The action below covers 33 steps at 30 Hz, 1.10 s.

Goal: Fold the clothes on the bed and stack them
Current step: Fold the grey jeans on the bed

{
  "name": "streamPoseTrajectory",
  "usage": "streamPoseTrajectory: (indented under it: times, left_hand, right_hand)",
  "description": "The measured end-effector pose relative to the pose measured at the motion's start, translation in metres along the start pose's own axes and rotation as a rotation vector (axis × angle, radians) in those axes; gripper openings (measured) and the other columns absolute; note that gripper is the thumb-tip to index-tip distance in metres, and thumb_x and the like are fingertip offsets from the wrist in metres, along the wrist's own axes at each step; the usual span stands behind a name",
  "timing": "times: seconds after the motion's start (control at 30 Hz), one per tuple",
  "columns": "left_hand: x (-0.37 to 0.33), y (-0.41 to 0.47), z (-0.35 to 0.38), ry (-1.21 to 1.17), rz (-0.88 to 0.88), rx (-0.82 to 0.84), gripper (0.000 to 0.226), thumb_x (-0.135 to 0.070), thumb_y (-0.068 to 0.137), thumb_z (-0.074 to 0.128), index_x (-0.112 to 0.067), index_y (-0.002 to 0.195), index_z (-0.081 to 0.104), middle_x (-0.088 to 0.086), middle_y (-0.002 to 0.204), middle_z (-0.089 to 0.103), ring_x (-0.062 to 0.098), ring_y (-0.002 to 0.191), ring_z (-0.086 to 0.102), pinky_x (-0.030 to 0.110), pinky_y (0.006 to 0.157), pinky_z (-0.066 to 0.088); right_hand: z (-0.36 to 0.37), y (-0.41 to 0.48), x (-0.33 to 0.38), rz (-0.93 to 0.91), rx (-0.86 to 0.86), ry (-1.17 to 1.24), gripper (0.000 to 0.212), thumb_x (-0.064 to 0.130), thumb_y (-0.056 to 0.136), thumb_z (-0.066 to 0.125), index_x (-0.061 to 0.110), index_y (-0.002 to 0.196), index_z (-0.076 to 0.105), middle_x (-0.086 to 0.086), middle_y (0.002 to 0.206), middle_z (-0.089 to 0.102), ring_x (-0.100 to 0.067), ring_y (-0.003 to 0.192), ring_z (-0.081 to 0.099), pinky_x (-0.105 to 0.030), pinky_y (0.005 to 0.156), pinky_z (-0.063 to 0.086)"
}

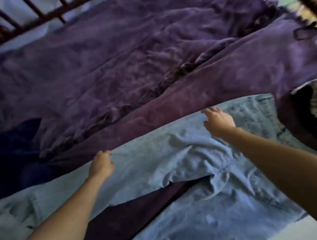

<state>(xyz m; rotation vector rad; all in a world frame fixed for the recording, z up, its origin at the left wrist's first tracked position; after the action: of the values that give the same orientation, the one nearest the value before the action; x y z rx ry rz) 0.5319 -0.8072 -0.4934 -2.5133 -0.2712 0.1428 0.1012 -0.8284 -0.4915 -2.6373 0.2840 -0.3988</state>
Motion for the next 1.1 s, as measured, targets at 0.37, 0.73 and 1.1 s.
streamPoseTrajectory:
  times: [0.37,0.73,1.1]
  left_hand:
    - [0.108,0.057,-0.008,0.096,-0.072,-0.298,0.020,-0.023,0.086,0.061,-0.017,0.105,0.063,0.015,0.111,0.060,0.035,0.110,0.047,0.046,0.095,0.032]
    - [0.256,-0.028,-0.001,-0.254,-0.423,-0.457,0.078,-0.048,0.071,0.077,-0.010,0.132,0.047,0.020,0.133,0.047,0.040,0.121,0.042,0.054,0.095,0.035]
    - [0.307,-0.031,-0.077,-0.340,-0.051,-0.748,0.012,-0.017,0.080,0.068,-0.008,0.088,0.069,0.013,0.104,0.057,0.036,0.094,0.053,0.045,0.083,0.046]
  right_hand:
    - [0.014,0.068,0.005,0.205,-0.162,-0.132,0.040,0.026,0.086,0.054,0.008,0.120,0.063,-0.029,0.119,0.057,-0.044,0.110,0.054,-0.047,0.088,0.045]
    - [0.149,-0.058,0.234,-0.454,0.140,-0.202,0.062,0.029,0.089,0.060,0.025,0.146,0.035,-0.006,0.157,0.024,-0.029,0.140,0.028,-0.046,0.101,0.043]
    - [0.204,-0.082,0.288,-0.317,0.420,-0.267,0.064,0.033,0.092,0.056,0.029,0.149,0.026,0.003,0.156,0.023,-0.025,0.135,0.036,-0.041,0.097,0.046]
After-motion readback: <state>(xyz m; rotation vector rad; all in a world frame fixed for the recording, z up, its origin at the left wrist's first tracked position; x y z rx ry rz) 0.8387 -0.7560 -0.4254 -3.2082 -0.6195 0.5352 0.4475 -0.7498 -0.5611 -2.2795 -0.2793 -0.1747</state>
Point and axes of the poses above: each hand's wrist, its own y-axis towards the middle knuckle, its own z-axis out of the palm, x = y × z, the point moved 7 cm from there along y, towards the middle knuckle
